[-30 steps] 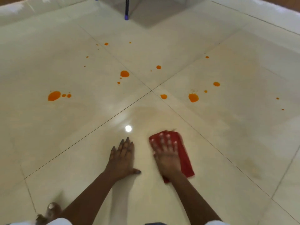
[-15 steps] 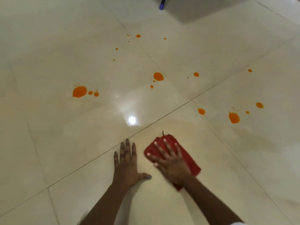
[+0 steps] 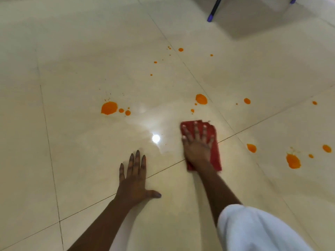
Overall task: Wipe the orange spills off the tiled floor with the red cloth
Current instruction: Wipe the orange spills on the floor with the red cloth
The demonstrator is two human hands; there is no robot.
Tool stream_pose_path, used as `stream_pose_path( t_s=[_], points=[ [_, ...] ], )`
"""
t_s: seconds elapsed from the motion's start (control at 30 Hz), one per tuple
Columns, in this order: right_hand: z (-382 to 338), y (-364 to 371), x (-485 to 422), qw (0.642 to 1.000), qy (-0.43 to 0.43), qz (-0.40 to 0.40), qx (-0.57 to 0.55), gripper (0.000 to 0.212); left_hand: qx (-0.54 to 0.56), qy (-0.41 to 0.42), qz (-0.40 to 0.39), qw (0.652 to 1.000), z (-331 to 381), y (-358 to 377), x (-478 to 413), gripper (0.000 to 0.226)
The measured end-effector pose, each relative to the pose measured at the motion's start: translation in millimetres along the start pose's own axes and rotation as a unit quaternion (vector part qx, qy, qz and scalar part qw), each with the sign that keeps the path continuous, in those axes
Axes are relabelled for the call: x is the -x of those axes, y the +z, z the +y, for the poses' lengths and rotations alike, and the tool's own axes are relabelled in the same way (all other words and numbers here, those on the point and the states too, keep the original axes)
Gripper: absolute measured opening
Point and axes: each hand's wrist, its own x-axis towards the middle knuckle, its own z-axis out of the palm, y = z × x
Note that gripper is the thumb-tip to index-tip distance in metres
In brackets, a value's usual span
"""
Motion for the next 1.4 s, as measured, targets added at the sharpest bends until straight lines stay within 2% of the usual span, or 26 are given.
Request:
stream_pose_path(
  t_s=[0.07, 0.13, 0.2, 0.3, 0.37, 0.4, 0.43, 0.5, 0.57, 0.6, 0.67, 0.73, 0.83, 0.87, 0.93, 1.0, 1.03, 1.1, 1.17, 1.23, 1.27, 1.33, 1.4],
  points=[
    [-49, 17, 31, 0.989, -0.144, 0.011, 0.015, 0.053, 0.013, -0.009, -0.005, 1.000, -6, -4, 0, 0.133],
    [-59, 36, 91, 0.965, -0.260, 0.006, 0.031, 0.048, 0.021, -0.027, 0.009, 0.999, -15, -10, 0, 0.137],
    [-24, 32, 115, 0.970, -0.242, -0.011, 0.012, 0.047, 0.017, -0.019, -0.004, 1.000, -25, -11, 0, 0.141],
    [14, 19, 55, 0.990, -0.129, 0.042, 0.040, 0.048, 0.011, -0.008, -0.036, 0.999, -36, -9, -1, 0.132],
    [-6, 5, -7, 0.998, -0.057, 0.027, 0.020, 0.048, 0.010, -0.014, -0.055, 0.998, -36, -7, 0, 0.132],
    [-28, 2, -27, 0.999, -0.052, 0.009, 0.013, 0.048, 0.010, -0.011, -0.048, 0.999, -34, -7, -1, 0.132],
    [-55, 6, -34, 0.997, -0.079, -0.002, 0.014, 0.048, 0.011, -0.009, -0.036, 0.999, -34, -7, 0, 0.132],
    [-97, 22, -8, 0.981, -0.193, 0.002, 0.017, 0.047, 0.022, -0.011, -0.006, 1.000, -38, -9, 2, 0.133],
    [-98, 40, 49, 0.950, -0.310, 0.014, 0.042, 0.046, 0.028, -0.044, 0.009, 0.999, -50, -14, 7, 0.134],
    [-85, 43, 71, 0.945, -0.323, 0.022, 0.043, 0.046, 0.024, -0.068, 0.009, 0.997, -60, -17, 9, 0.135],
    [-52, 32, 74, 0.957, -0.287, 0.016, 0.042, 0.046, 0.016, -0.091, 0.000, 0.996, -76, -20, 13, 0.134],
    [-39, 20, 24, 0.976, -0.209, 0.043, 0.053, 0.048, 0.021, -0.097, -0.021, 0.995, -84, -20, 14, 0.132],
    [-91, 3, -58, 0.994, -0.110, 0.002, 0.025, 0.048, 0.023, -0.096, -0.023, 0.995, -81, -22, 13, 0.132],
    [-115, 5, -62, 0.992, -0.124, -0.009, 0.031, 0.048, 0.020, -0.092, -0.021, 0.995, -80, -21, 13, 0.132],
    [-149, 22, -35, 0.974, -0.224, -0.013, 0.029, 0.048, 0.026, -0.097, -0.011, 0.995, -87, -21, 15, 0.129],
    [-139, 40, 14, 0.953, -0.302, 0.001, 0.030, 0.047, 0.040, -0.130, 0.010, 0.991, -104, -24, 13, 0.130],
    [-123, 42, 31, 0.952, -0.304, 0.017, 0.028, 0.047, 0.048, -0.157, 0.018, 0.986, -114, -30, 12, 0.135],
    [-101, 35, 22, 0.968, -0.246, 0.033, 0.033, 0.051, 0.058, -0.194, 0.018, 0.979, -135, -37, 9, 0.148],
    [-103, 19, -29, 0.986, -0.162, 0.027, 0.039, 0.051, 0.081, -0.206, 0.014, 0.975, -141, -40, 8, 0.150],
    [-148, 9, -89, 0.994, -0.107, 0.013, -0.006, 0.049, 0.081, -0.199, 0.014, 0.976, -142, -38, 8, 0.146],
    [-182, 8, -113, 0.993, -0.114, 0.012, -0.019, 0.048, 0.071, -0.196, 0.012, 0.978, -144, -35, 7, 0.143],
    [-249, 14, -125, 0.981, -0.195, -0.009, 0.014, 0.048, 0.081, -0.198, 0.011, 0.977, -143, -31, 7, 0.139],
    [-289, 27, -91, 0.948, -0.311, -0.050, 0.038, 0.048, 0.095, -0.199, 0.015, 0.975, -144, -31, 8, 0.139]
  ],
)
